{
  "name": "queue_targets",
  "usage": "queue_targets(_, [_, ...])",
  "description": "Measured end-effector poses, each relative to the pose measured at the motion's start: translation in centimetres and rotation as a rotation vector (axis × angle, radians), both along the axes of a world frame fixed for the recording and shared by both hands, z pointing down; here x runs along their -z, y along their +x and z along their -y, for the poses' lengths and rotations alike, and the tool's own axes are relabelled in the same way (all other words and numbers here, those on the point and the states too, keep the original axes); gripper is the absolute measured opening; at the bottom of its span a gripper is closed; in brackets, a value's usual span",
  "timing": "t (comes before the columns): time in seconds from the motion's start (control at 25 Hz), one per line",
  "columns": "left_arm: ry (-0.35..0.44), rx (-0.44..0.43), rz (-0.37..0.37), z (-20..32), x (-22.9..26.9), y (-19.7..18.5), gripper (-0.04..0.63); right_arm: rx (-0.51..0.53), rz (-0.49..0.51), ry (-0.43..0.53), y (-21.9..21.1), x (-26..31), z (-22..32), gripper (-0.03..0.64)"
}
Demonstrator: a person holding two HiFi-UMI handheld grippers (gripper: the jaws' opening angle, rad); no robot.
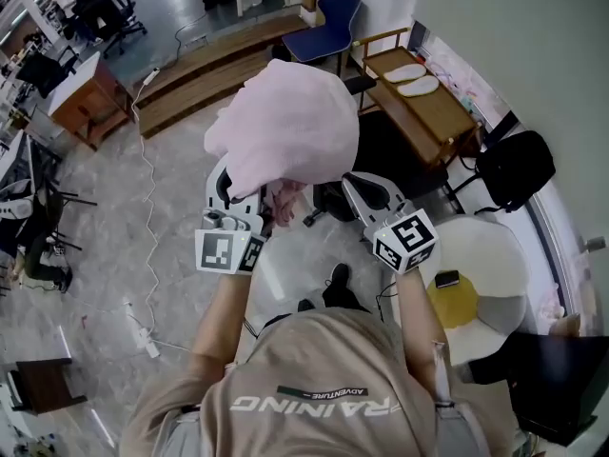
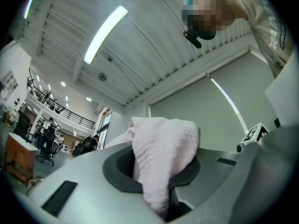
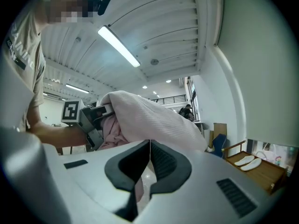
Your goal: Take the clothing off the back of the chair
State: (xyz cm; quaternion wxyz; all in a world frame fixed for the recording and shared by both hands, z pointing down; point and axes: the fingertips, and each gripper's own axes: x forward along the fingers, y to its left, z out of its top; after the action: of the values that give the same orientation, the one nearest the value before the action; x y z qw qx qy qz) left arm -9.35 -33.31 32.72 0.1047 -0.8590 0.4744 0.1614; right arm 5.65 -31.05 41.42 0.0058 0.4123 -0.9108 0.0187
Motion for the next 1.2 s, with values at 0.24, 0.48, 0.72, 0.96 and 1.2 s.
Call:
queue_targets(0.24, [-0.002,-0.011,0.025,-3.8,-0.1,0.3,0.095,-0.023,-0.055,-0.022,-0.3,-0.5,-4.9,0.031])
queue_targets(0.48, [-0.031,0.017,0.021,-7.5,-1.2,0.1,0.095,0.008,-0.045,-0.016,-0.4,-0.3,-8.0,0.031])
queue_targets(0.72, [-0.074,0.116,0.040,-11.7,-2.5,0.5,0.095,0.104,-0.045,-0.013,0.1,-0.5,-11.7,0.031])
queue_targets(0.96, [-0.156,0.223,0.048,-17.3,-5.0,0.8,0.095,0.175,-0.039,-0.015,1.6,-0.5,-16.4,0.031])
queue_targets(1.2, [-0.207,0.253,0.061,-21.2,-7.2,1.1,0.095,0.189,-0.016,-0.048,2.2,-2.0,-19.2,0.031])
